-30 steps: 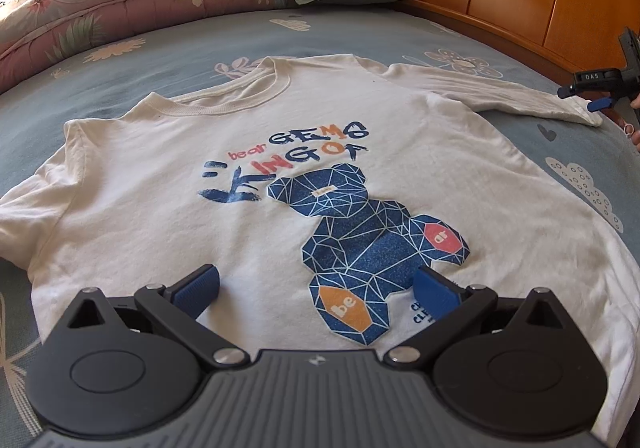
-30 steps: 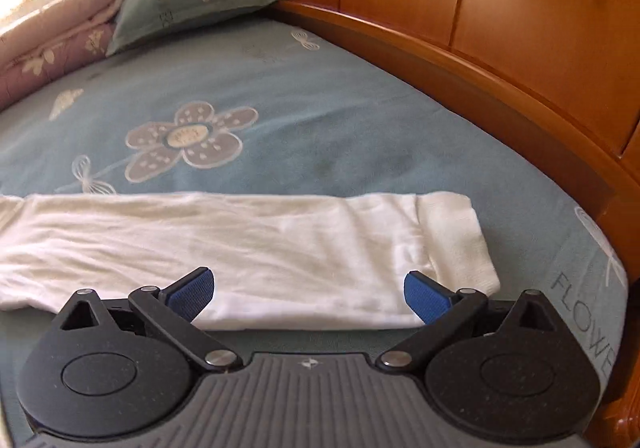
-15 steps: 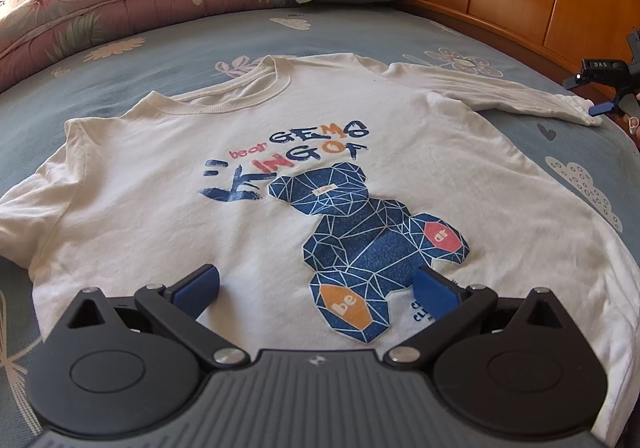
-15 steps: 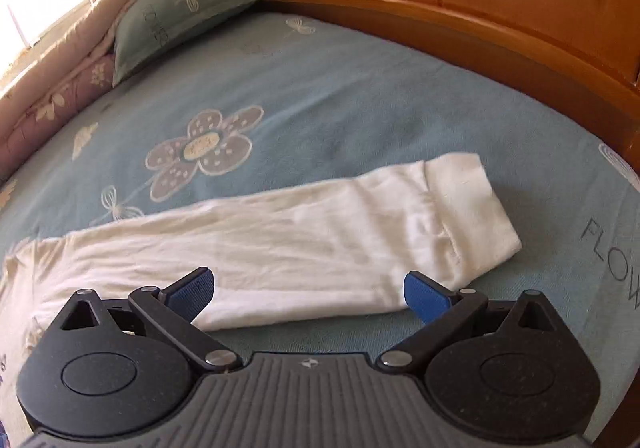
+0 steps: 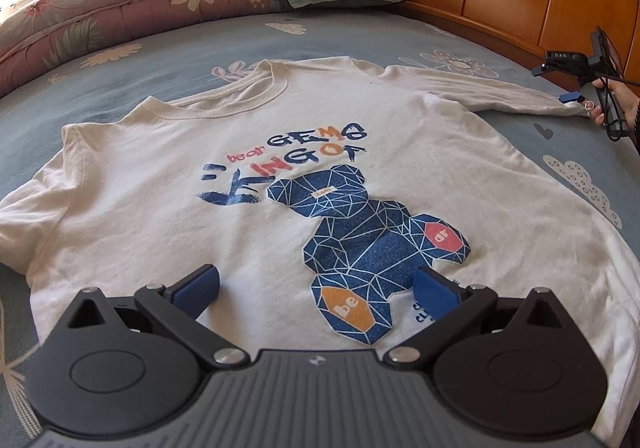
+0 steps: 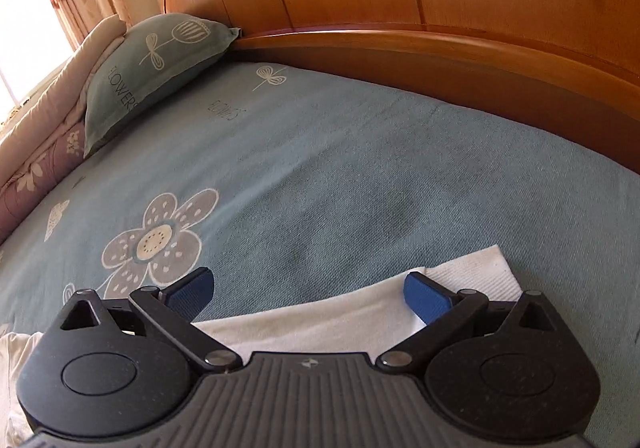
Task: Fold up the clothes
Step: 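Press the right gripper on the sleeve cuff to straighten it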
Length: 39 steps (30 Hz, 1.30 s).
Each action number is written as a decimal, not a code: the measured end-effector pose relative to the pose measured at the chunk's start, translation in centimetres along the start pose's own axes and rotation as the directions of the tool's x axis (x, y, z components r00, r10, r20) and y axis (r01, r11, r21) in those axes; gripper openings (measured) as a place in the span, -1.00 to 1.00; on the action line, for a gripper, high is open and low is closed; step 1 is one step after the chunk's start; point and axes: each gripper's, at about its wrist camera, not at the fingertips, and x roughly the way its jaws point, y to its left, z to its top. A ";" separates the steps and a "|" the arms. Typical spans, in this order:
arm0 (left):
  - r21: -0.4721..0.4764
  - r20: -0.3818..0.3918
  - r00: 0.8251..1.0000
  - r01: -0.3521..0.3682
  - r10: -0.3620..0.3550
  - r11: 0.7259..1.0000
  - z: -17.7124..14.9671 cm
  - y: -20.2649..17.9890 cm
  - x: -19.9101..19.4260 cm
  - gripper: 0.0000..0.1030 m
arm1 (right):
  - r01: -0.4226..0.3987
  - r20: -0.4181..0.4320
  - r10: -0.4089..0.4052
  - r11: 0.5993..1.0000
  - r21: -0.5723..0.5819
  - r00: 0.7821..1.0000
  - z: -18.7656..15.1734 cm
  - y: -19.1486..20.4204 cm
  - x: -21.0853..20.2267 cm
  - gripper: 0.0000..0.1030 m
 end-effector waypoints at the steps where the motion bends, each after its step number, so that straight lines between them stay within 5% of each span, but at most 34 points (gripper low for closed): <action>1: 0.000 0.002 1.000 0.002 -0.002 1.000 0.0 0.0 0.0 0.99 | 0.009 0.004 -0.009 1.000 0.003 1.000 0.1 0.4 -0.1 1.00; 4: -0.001 0.005 1.000 -0.001 0.001 1.000 0.0 0.0 0.0 0.99 | -0.012 0.041 0.013 1.000 -0.024 0.999 -0.9 3.3 -2.1 1.00; 8: -0.004 0.006 1.000 -0.005 0.005 1.000 0.0 -0.1 0.0 0.99 | -0.096 -0.030 0.091 0.970 -0.222 0.995 -4.2 10.9 -2.9 1.00; 17: 0.003 0.001 1.000 -0.008 0.008 1.000 0.0 -0.1 -0.1 0.99 | -0.254 -0.202 0.169 0.799 -0.546 0.965 -11.5 25.8 -2.9 1.00; 20: 0.004 -0.001 1.000 -0.007 0.007 1.000 -0.1 -0.1 -0.2 0.99 | -0.202 -0.217 0.091 0.795 -0.572 0.972 -13.0 26.3 -1.1 1.00; 25: 0.001 -0.008 1.000 -0.012 0.012 1.000 0.0 -0.1 -0.2 0.99 | -0.137 -0.176 0.054 0.855 -0.500 0.983 -11.2 22.8 -2.2 1.00; 27: -0.002 -0.011 1.000 -0.013 0.013 1.000 0.1 -0.2 -0.2 0.99 | -0.187 -0.184 0.111 0.862 -0.472 0.977 -10.8 22.1 -3.8 1.00; 32: -0.010 -0.007 1.000 -0.017 0.017 1.000 0.0 -0.2 -0.1 0.99 | -0.359 -0.279 0.244 0.779 -0.514 0.929 -12.4 24.9 -5.8 1.00; 39: -0.010 -0.026 0.999 -0.028 0.028 1.000 0.6 -0.5 -0.5 0.99 | -0.276 -0.263 0.133 0.716 -0.641 0.956 -16.1 24.0 -5.2 1.00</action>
